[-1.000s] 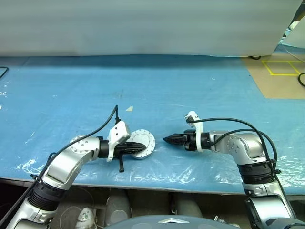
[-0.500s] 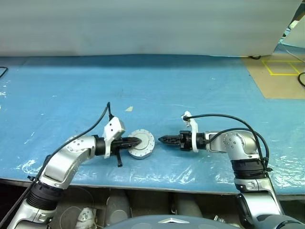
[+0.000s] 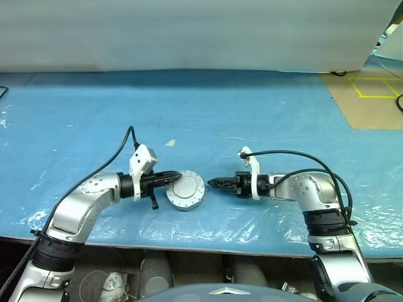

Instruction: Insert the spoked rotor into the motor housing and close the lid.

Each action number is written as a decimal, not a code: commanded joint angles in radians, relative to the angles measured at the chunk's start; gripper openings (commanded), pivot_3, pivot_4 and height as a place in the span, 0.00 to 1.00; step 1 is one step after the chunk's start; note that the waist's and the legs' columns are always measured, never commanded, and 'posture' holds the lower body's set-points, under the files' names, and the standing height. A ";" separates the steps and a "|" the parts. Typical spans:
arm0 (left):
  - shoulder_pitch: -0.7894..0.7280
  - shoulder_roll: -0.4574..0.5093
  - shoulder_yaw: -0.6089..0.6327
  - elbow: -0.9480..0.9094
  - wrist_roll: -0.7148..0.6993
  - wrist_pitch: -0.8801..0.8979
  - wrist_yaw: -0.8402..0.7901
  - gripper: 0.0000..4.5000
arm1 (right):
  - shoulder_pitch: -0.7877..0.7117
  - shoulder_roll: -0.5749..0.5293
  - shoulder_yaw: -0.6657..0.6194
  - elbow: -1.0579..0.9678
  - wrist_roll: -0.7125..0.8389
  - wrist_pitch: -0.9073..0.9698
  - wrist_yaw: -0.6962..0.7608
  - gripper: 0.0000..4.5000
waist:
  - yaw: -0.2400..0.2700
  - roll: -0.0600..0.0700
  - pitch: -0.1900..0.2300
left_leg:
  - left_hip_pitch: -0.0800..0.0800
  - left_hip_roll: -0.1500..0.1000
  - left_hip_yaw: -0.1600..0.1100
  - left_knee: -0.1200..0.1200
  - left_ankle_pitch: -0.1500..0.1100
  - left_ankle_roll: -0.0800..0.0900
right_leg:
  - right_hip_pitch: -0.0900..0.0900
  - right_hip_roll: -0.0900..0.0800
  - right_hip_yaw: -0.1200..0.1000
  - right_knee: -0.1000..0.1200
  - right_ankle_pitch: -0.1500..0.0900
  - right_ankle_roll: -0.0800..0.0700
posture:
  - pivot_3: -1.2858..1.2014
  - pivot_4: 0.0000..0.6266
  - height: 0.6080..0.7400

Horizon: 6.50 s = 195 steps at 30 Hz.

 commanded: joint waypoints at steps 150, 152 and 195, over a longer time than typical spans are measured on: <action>-0.120 -0.524 0.509 0.142 -0.818 0.150 0.715 0.99 | -0.280 0.372 -0.274 0.221 0.304 -0.096 -0.138 0.26 | 0.002 -0.014 0.005 | -0.002 0.001 -0.003 -0.001 -0.002 -0.004 | 0.000 0.001 -0.002 0.002 -0.005 0.004 | 0.52 0.24 1.00; -0.123 -0.523 0.502 0.146 -0.827 0.157 0.714 0.99 | -0.273 0.375 -0.265 0.211 0.306 -0.091 -0.136 0.26 | 0.003 -0.014 0.005 | -0.002 0.001 -0.003 0.000 -0.002 -0.004 | 0.000 0.001 -0.002 0.002 -0.005 0.004 | 0.52 0.24 1.00; -0.221 -0.572 0.540 0.249 -0.756 -0.091 0.700 0.60 | -0.301 0.400 -0.257 0.267 0.206 -0.353 -0.151 0.94 | 0.002 -0.015 0.005 | -0.002 0.001 -0.005 0.002 -0.002 -0.004 | 0.002 0.001 -0.003 0.004 -0.003 0.003 | 0.52 0.24 1.00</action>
